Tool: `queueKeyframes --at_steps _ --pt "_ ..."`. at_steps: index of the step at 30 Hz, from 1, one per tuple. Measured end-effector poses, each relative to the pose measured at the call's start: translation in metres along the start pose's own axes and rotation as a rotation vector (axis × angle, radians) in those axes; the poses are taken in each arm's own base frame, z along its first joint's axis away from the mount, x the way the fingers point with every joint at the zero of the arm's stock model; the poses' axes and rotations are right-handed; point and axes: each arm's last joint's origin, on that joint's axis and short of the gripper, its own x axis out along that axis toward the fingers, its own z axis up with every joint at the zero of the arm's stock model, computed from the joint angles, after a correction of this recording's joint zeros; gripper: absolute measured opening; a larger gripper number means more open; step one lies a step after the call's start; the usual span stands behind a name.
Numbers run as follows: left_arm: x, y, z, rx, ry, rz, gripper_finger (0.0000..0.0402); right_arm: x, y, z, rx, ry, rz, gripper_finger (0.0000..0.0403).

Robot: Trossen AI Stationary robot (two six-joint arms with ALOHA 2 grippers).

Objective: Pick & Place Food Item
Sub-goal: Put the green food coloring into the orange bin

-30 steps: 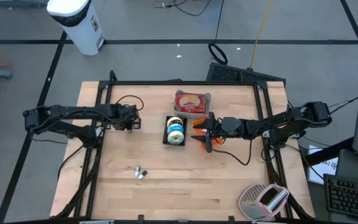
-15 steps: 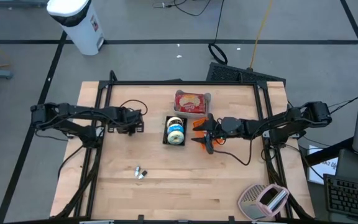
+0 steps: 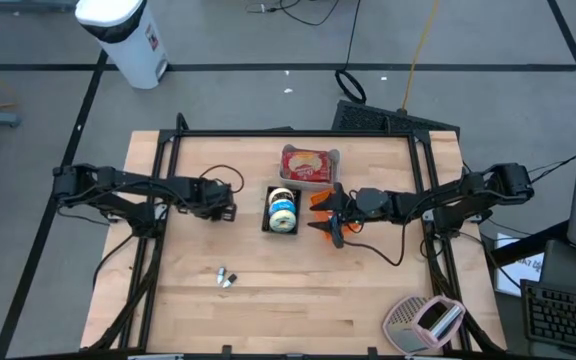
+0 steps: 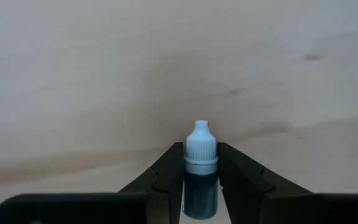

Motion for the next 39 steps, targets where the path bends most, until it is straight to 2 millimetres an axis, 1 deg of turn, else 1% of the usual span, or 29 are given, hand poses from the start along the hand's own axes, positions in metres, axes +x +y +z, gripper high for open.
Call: queueKeyframes --at_steps 3,7,10,15,19,21,25,28,30,34,39 --pt "0.0 -0.007 0.002 0.052 -0.008 -0.078 0.0088 0.0 0.0 0.0 0.0 0.003 -0.001 0.0224" --pt "-0.004 -0.015 0.004 0.133 -0.025 -0.185 0.0052 0.0 -0.001 -0.003 0.0 0.03 -0.006 0.0224" --pt "-0.009 -0.02 0.006 0.185 -0.049 -0.26 0.005 0.0 -0.001 -0.007 -0.001 0.07 -0.016 0.0224" --pt "-0.024 -0.026 0.009 0.262 -0.135 -0.391 0.005 -0.001 -0.002 -0.011 0.009 0.109 -0.022 0.0224" --pt "-0.043 -0.034 0.008 0.349 -0.234 -0.55 0.005 0.0 0.003 -0.007 0.024 0.061 0.0 0.0224" --pt "-0.056 -0.04 0.007 0.406 -0.314 -0.66 0.005 0.0 0.008 -0.003 0.021 0.022 0.021 0.0224" --pt "-0.083 -0.057 0.001 0.569 -0.528 -0.9 0.0056 -0.001 0.016 0.005 0.011 -0.079 0.055 0.0224" --pt "-0.102 -0.068 -0.007 0.691 -0.695 -1.05 0.0056 -0.002 0.02 0.01 -0.007 -0.141 0.018 0.0224" --pt "-0.108 -0.076 -0.013 0.752 -0.793 -1.11 0.0054 -0.002 0.021 0.011 -0.011 -0.166 -0.012 0.0224" --pt "-0.109 -0.087 -0.023 0.837 -0.922 -1.142 0.0054 -0.003 0.021 0.015 -0.008 -0.204 -0.021 0.0224" --pt "-0.093 -0.102 -0.032 0.867 -0.97 -1.123 0.0053 0.001 0.022 0.015 0.014 -0.25 -0.007 0.0224"
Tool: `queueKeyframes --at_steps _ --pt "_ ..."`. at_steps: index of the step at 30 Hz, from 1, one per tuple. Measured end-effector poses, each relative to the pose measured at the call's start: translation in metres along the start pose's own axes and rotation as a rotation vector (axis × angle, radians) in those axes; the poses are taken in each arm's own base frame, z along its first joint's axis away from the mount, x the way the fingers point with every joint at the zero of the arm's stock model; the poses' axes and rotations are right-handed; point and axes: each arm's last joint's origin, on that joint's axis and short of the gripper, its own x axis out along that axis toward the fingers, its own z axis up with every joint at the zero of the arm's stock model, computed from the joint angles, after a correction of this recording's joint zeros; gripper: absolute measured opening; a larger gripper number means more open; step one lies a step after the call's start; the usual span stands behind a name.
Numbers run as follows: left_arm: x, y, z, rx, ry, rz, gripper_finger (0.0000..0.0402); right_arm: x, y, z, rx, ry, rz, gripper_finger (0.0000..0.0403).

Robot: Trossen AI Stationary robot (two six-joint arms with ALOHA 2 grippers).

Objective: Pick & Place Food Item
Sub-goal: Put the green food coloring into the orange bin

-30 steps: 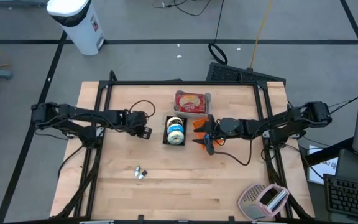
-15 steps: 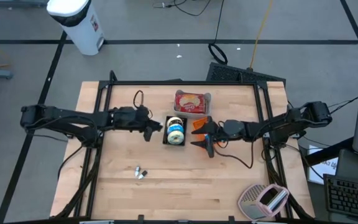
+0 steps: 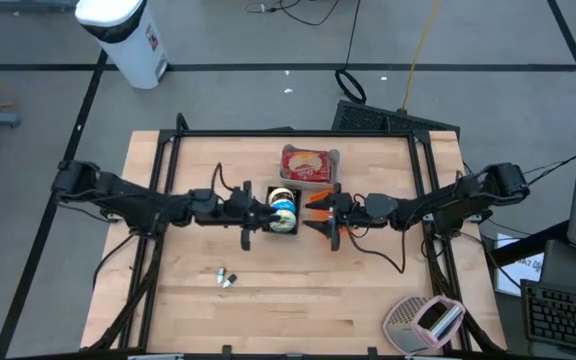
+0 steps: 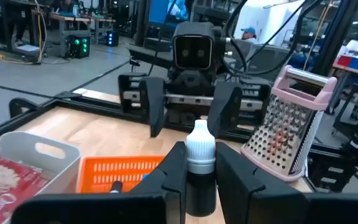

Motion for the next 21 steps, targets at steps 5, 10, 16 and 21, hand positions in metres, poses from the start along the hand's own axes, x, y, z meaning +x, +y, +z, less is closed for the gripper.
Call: queueKeyframes --at_steps 5,10,16,21 --pt "0.013 -0.001 -0.013 -0.005 -0.04 -0.018 0.0055 0.014 0.004 -0.01 0.003 -0.037 0.022 0.0224" --pt "0.024 -0.001 -0.017 -0.006 -0.042 -0.021 0.0053 0.031 0.006 -0.018 0.003 -0.037 0.026 0.0224" --pt "0.036 -0.003 -0.017 0.016 -0.031 -0.05 0.0055 0.049 0.009 -0.022 0.003 -0.031 0.053 0.0224" --pt "0.036 -0.003 -0.02 0.024 -0.007 -0.048 0.0052 0.051 0.01 -0.02 0.002 -0.042 0.055 0.0224"
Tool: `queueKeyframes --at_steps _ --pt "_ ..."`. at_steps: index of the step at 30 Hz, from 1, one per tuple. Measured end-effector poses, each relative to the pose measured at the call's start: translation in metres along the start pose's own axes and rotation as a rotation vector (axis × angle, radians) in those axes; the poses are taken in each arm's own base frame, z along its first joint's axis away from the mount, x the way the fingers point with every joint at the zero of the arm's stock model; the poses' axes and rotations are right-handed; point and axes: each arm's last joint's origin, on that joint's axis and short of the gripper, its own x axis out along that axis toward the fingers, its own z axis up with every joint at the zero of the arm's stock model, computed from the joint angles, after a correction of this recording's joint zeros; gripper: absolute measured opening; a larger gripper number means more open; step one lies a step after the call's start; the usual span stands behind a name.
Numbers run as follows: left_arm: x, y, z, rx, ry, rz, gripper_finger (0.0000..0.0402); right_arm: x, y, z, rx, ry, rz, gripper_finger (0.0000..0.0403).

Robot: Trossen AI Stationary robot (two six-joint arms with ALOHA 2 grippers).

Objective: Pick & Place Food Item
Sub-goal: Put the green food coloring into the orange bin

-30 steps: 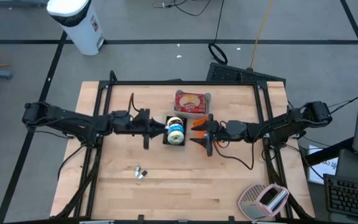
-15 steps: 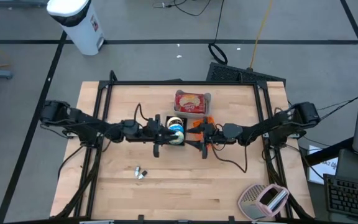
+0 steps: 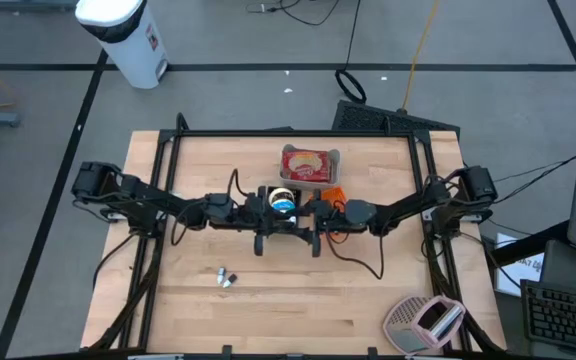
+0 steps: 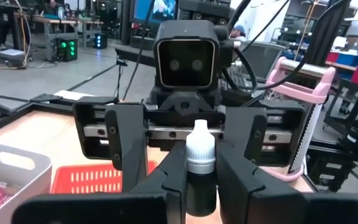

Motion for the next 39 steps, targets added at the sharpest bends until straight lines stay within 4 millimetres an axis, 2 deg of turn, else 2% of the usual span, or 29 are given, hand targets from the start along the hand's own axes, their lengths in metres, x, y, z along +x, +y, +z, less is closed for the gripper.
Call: queueKeyframes --at_steps 6,11,16,18,21,25,30,34,39 --pt "0.0 0.0 0.0 0.0 0.005 0.001 0.0053 0.0 0.0 0.0 0.0 0.001 0.004 0.0193" --pt "0.0 0.0 0.0 0.0 0.005 0.0 0.0056 0.0 0.001 0.0 -0.001 0.011 0.039 0.0133" --pt "0.0 0.0 0.0 -0.007 0.007 0.0 0.0071 0.0 0.001 0.0 -0.001 0.013 0.05 0.0067" --pt "0.0 0.0 0.0 -0.013 0.004 0.011 0.0083 0.0 0.001 0.0 -0.001 0.012 0.05 0.0053" --pt "0.0 0.001 0.0 -0.023 -0.001 0.033 0.0117 0.0 0.001 -0.001 -0.001 0.016 0.049 0.0053" --pt "0.0 0.001 0.001 -0.023 -0.003 0.035 0.0182 0.0 0.001 -0.001 -0.002 0.024 0.048 0.0056" --pt "-0.006 -0.001 0.012 0.002 -0.028 0.031 0.0253 -0.001 0.0 -0.005 -0.007 0.072 0.039 0.0059" --pt "-0.02 -0.002 0.029 0.057 0.002 0.054 0.0283 -0.012 0.001 0.005 -0.017 0.151 0.017 0.0051" --pt "-0.047 0.001 0.036 0.022 0.174 0.153 0.0289 -0.044 -0.004 0.016 -0.052 0.369 -0.14 0.0053"
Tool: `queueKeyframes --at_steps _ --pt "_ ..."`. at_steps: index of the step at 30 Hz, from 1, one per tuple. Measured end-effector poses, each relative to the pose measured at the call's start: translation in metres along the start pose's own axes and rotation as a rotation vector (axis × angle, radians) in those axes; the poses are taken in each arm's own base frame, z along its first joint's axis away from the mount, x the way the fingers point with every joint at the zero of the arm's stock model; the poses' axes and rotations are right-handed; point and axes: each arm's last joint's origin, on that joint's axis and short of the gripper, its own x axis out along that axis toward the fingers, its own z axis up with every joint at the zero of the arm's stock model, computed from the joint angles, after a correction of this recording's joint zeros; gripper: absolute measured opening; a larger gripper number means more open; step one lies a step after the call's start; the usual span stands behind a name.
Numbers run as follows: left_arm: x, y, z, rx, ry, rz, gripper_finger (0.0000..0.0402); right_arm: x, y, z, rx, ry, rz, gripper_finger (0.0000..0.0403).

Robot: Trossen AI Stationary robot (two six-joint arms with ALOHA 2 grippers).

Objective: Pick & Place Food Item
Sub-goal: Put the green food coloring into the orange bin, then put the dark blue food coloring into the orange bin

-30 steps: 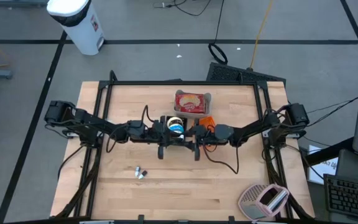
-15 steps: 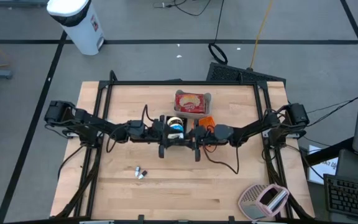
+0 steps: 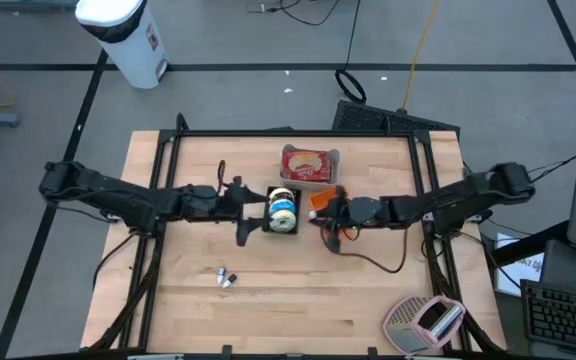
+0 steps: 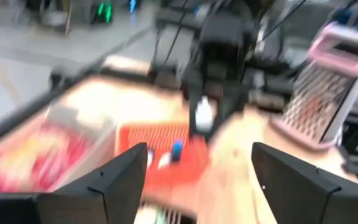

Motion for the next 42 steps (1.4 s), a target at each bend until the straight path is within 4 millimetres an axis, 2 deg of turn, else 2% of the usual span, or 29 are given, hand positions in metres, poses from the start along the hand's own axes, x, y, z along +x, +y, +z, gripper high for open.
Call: queueKeyframes --at_steps 4,7,13,18,25,28,31,35,39,42 --pt "-0.011 0.002 -0.012 -0.083 0.162 0.058 0.0279 -0.023 -0.011 -0.014 0.036 0.157 -0.168 0.0053" --pt "-0.014 0.002 -0.022 -0.115 0.263 0.094 0.0272 -0.031 -0.018 -0.032 0.082 0.197 -0.246 0.0054" --pt "-0.009 0.001 -0.036 -0.175 0.343 0.126 0.0259 -0.039 -0.027 -0.062 0.15 0.256 -0.305 0.0055" --pt "-0.003 0.0 -0.043 -0.185 0.386 0.106 0.0261 -0.042 -0.03 -0.072 0.145 0.28 -0.316 0.0076" --pt "-0.007 -0.001 -0.048 -0.174 0.444 0.11 0.025 -0.04 -0.029 -0.068 0.102 0.242 -0.293 0.0169" --pt "-0.011 -0.007 -0.048 -0.198 0.462 0.094 0.0243 -0.041 -0.028 -0.064 0.079 0.216 -0.277 0.0208" --pt "-0.017 -0.016 -0.056 -0.249 0.552 0.034 0.0238 -0.045 -0.027 -0.058 0.05 0.185 -0.262 0.0237" --pt "-0.03 -0.034 -0.07 -0.351 0.729 -0.015 0.023 -0.052 -0.026 -0.045 0.046 0.108 -0.239 0.0255" --pt "-0.044 -0.047 -0.092 -0.395 0.907 0.111 0.022 -0.062 -0.026 -0.033 0.034 0.035 -0.219 0.0257" --pt "-0.05 -0.056 -0.105 -0.477 0.976 0.204 0.0213 -0.068 -0.026 -0.027 0.028 0.0 -0.211 0.0255"
